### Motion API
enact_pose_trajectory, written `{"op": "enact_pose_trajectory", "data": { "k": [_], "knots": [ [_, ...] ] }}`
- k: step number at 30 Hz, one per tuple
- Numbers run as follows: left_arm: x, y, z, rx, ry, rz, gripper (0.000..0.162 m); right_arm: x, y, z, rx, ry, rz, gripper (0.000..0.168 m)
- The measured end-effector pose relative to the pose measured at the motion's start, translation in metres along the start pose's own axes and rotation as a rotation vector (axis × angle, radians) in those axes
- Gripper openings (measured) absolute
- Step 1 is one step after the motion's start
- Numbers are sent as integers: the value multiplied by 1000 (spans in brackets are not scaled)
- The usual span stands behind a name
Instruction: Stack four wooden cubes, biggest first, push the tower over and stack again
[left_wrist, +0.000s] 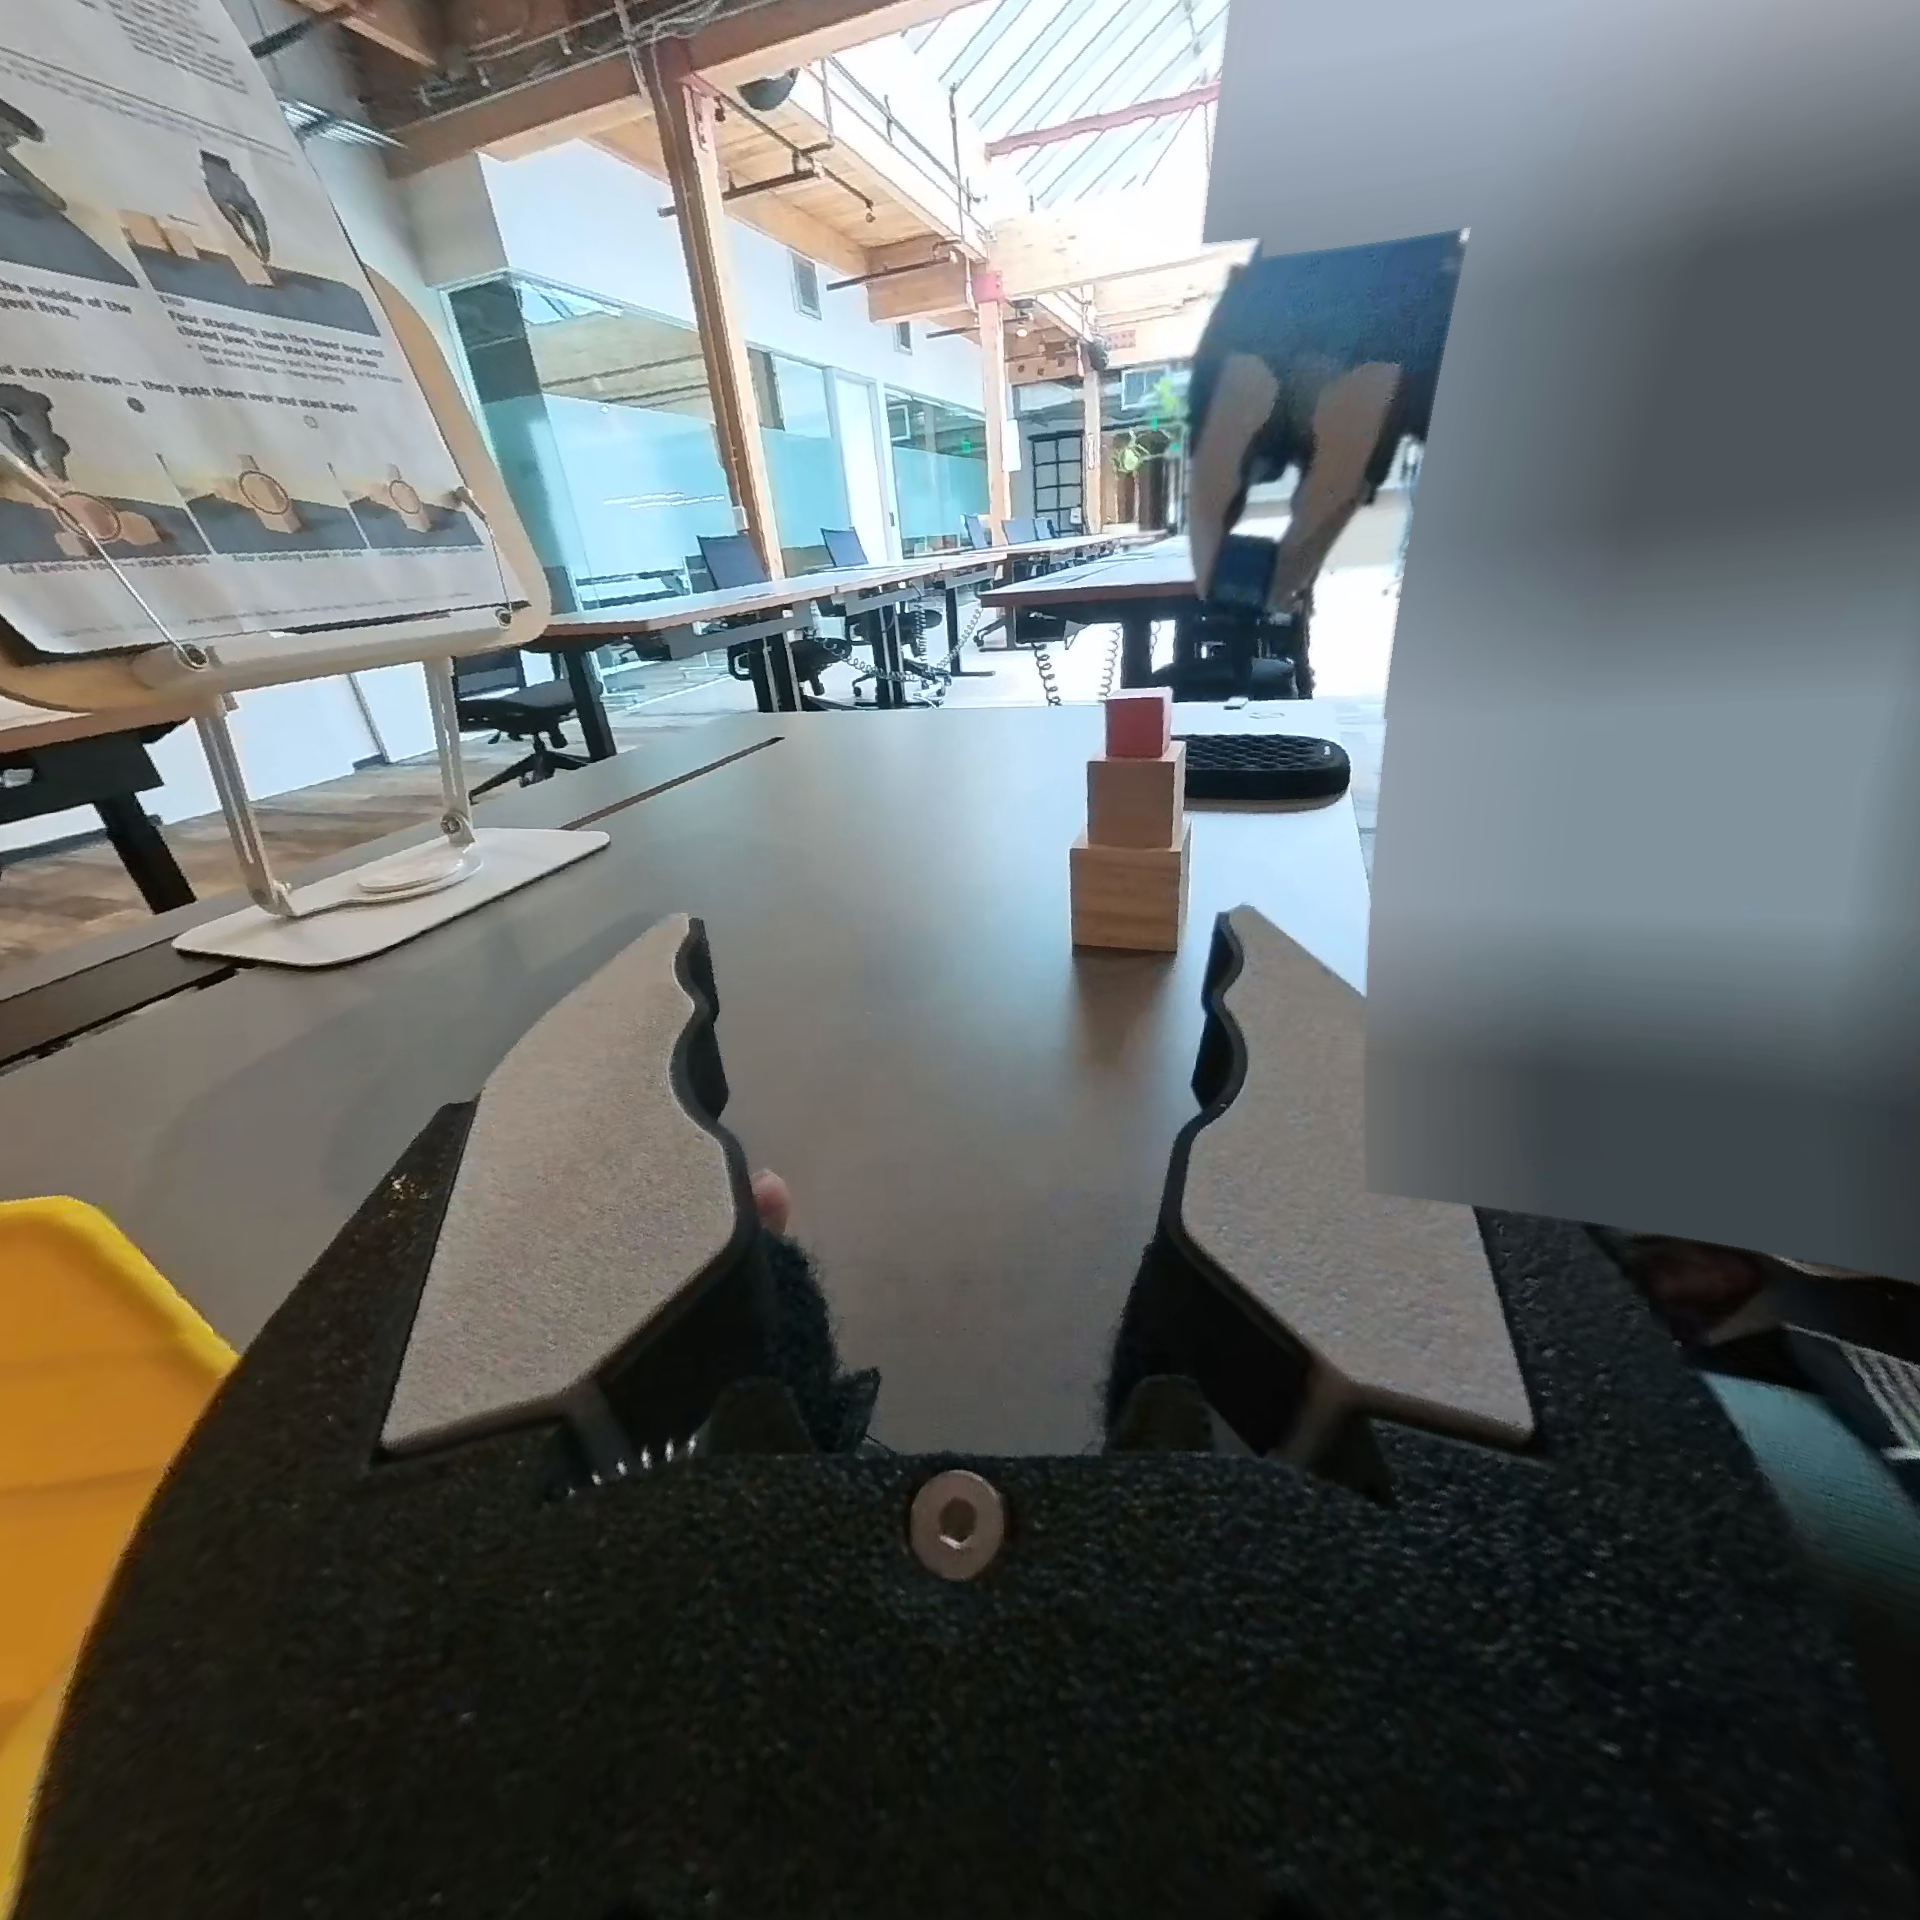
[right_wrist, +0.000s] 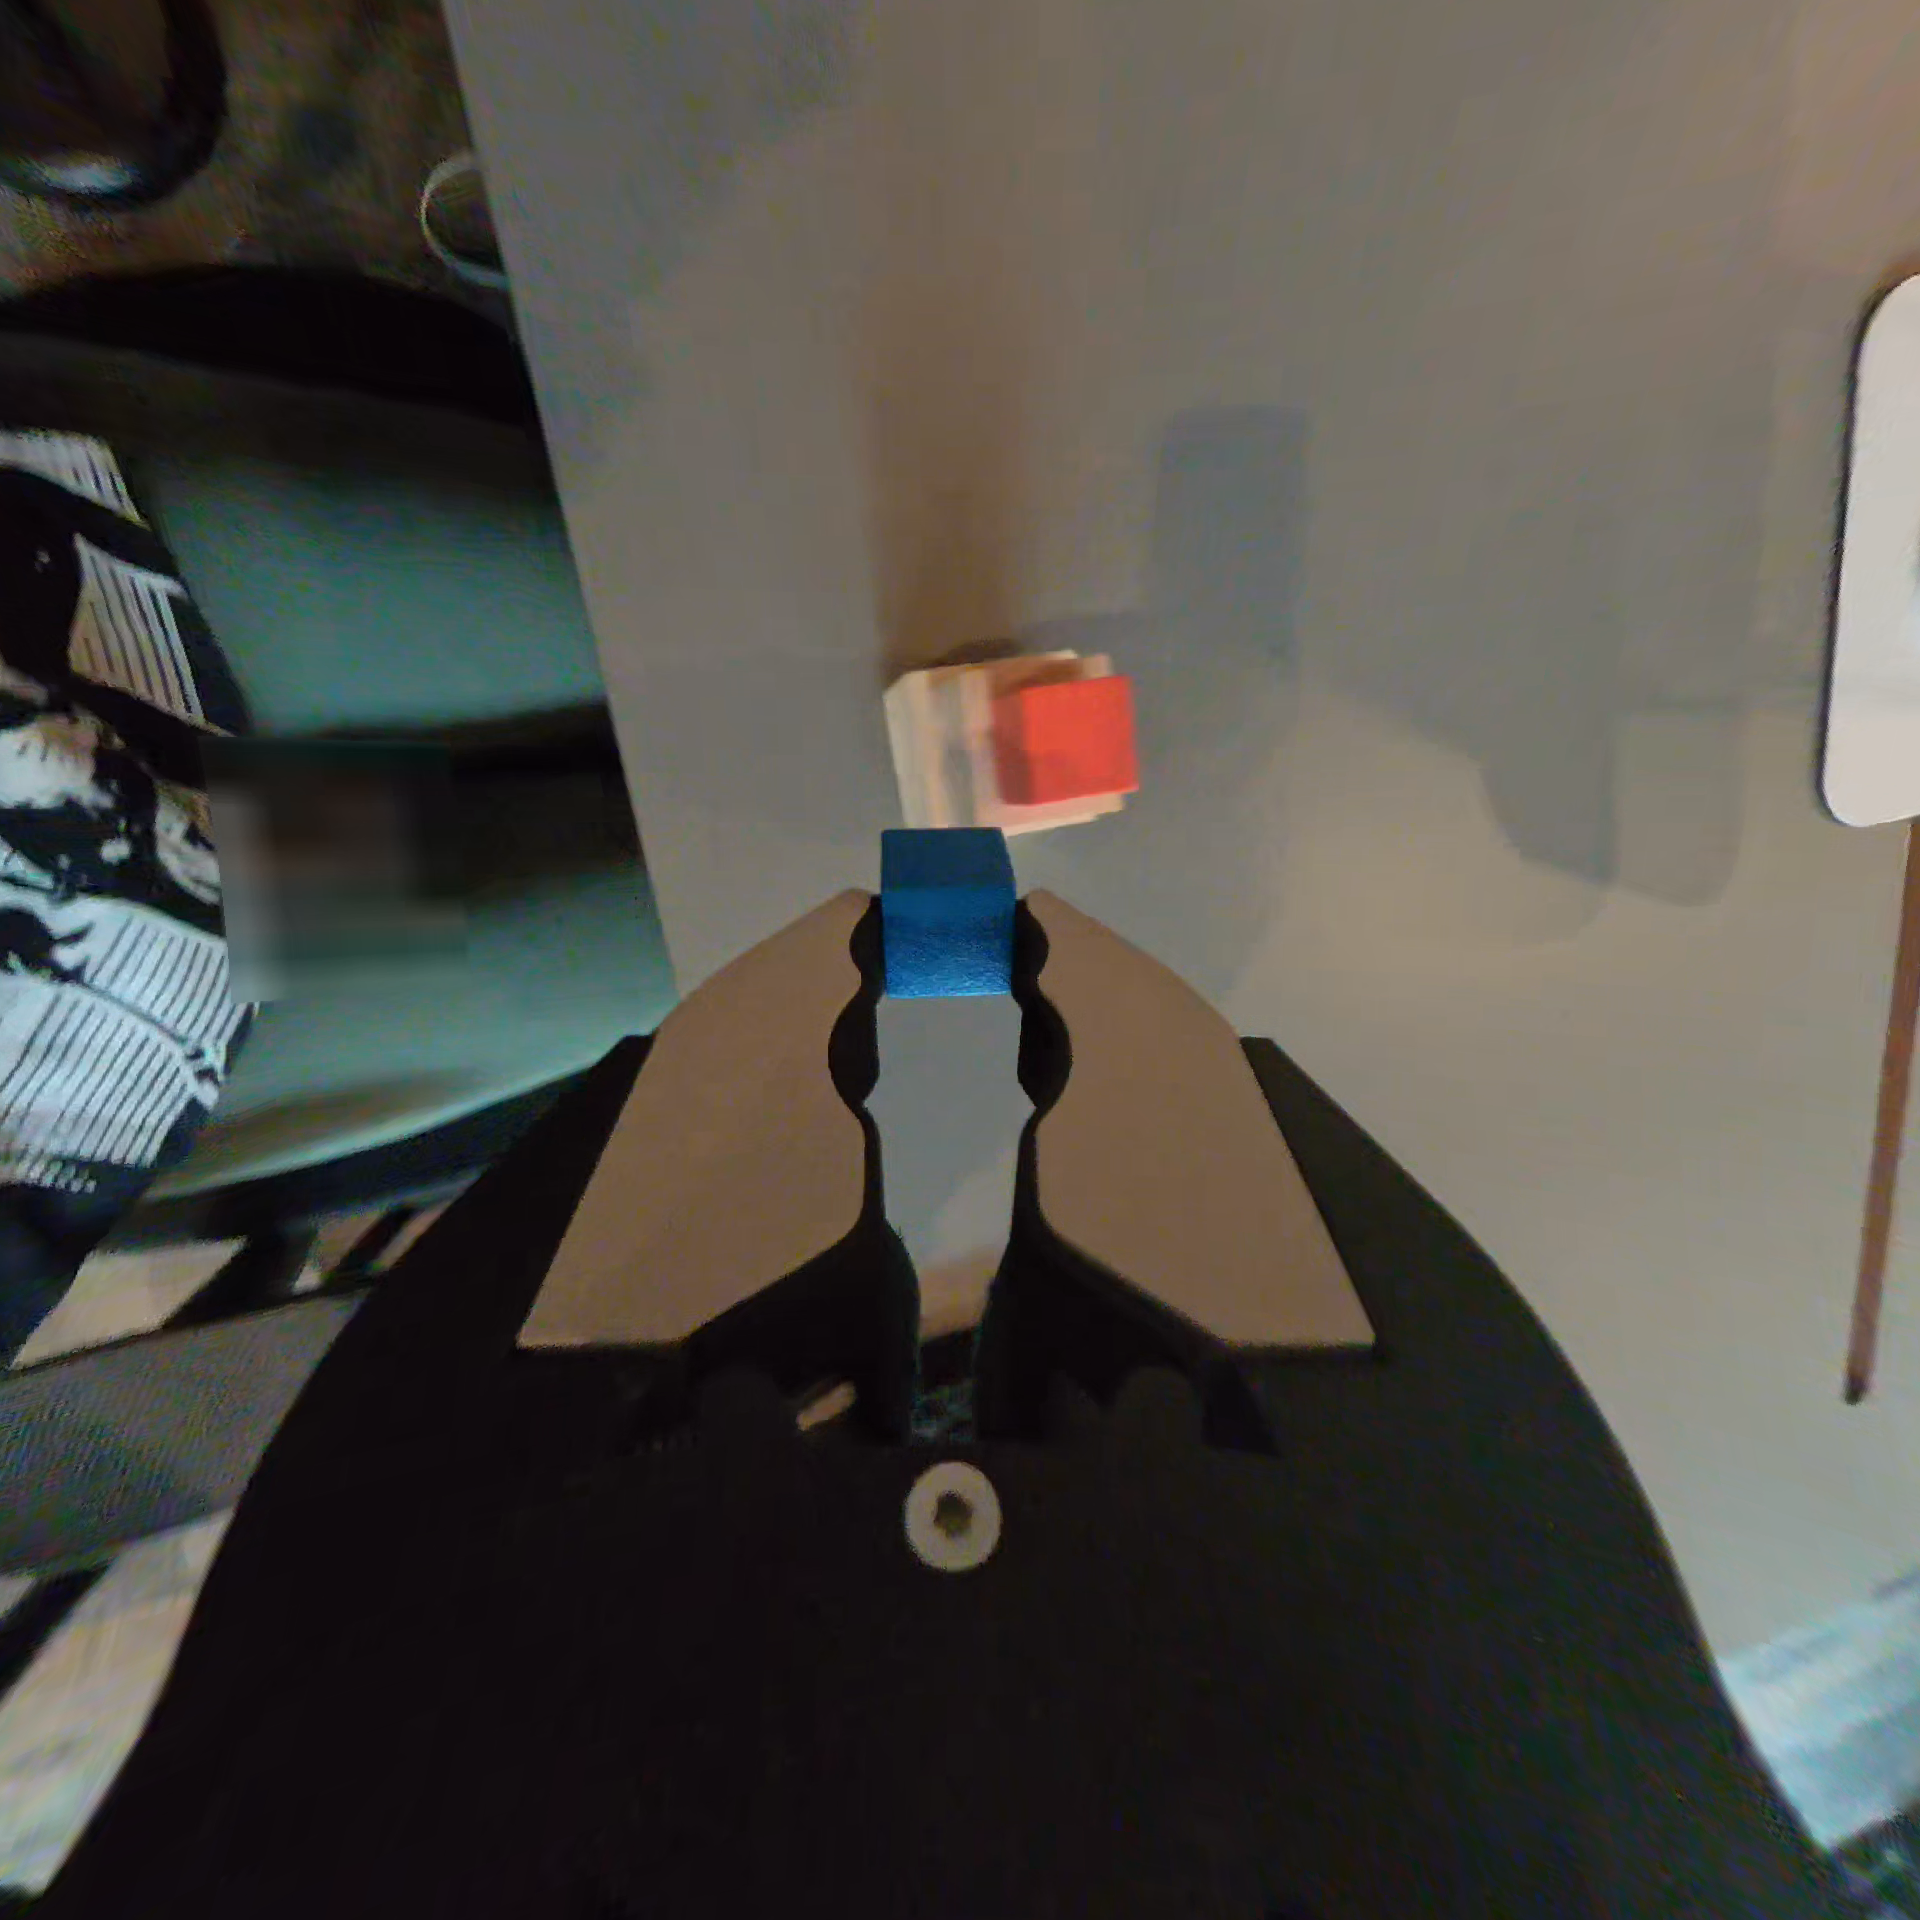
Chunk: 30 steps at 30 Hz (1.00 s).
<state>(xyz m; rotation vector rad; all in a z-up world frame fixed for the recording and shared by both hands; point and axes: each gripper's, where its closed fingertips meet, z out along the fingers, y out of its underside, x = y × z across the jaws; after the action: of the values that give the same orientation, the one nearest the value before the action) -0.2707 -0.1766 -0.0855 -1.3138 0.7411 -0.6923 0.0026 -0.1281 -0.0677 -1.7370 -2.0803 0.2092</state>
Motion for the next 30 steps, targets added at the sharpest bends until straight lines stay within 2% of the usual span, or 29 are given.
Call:
{"op": "enact_pose_trajectory", "data": {
  "k": [6,13,20,30],
  "knots": [
    [-4,-4,-4,37,-9,-31,90,24,1,9,-244,-121,-96,22],
    [-5,-8,-7,64,-17,-40,90,20,-6,26,-377,-157,-138,22],
    [-5,-8,-6,71,-11,-53,90,26,-10,33,-443,-177,-109,22],
    [-3,-7,-5,59,1,-46,90,27,-14,39,-424,-204,-95,22]
  ]
}}
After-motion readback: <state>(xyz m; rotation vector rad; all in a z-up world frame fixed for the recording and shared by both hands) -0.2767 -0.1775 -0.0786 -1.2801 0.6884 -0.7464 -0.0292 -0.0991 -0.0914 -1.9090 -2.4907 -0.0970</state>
